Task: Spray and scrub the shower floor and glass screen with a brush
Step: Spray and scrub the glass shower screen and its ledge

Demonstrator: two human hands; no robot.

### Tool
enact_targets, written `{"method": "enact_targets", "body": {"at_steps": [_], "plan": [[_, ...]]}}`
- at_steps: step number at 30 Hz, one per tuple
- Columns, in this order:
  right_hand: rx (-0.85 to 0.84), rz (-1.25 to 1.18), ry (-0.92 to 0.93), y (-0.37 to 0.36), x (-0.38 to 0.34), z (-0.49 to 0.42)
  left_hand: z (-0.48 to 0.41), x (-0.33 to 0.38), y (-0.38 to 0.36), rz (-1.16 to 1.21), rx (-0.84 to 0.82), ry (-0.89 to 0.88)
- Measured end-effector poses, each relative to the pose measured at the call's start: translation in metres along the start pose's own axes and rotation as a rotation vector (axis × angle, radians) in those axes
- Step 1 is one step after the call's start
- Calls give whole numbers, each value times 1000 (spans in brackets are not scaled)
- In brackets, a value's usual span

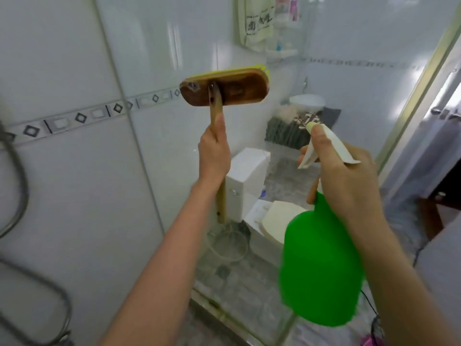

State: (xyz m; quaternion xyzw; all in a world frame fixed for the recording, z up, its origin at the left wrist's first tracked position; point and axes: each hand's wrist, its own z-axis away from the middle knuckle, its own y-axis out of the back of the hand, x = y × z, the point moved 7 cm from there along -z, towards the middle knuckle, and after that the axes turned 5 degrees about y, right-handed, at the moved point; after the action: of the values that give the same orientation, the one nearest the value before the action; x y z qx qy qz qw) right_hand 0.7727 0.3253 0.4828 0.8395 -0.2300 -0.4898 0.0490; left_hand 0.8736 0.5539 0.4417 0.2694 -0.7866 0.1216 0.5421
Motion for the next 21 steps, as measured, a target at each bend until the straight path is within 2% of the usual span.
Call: {"method": "enact_targets", "body": {"at_steps": [2, 4, 8, 10, 14, 18, 21], "plan": [[-19, -10, -21, -4, 7, 1, 21, -26, -5, -34, -8, 30], [-67, -10, -46, -15, 17, 4, 76, -84, -16, -65, -75, 138], [-159, -5, -70, -38, 37, 18, 200, -212, -23, -347, -420, 427], [-196, -5, -63, -48, 43, 26, 240, -245, 1, -451, -475, 523], [-285, -5, -38, -66, 61, 43, 280, -259, 72, -478, -276, 679], [-402, -123, -1, -88, 71, 79, 295, -231, 148, -552, 5, 681], [-509, -196, 24, -102, 73, 114, 322, -205, 194, -602, 151, 681]]}}
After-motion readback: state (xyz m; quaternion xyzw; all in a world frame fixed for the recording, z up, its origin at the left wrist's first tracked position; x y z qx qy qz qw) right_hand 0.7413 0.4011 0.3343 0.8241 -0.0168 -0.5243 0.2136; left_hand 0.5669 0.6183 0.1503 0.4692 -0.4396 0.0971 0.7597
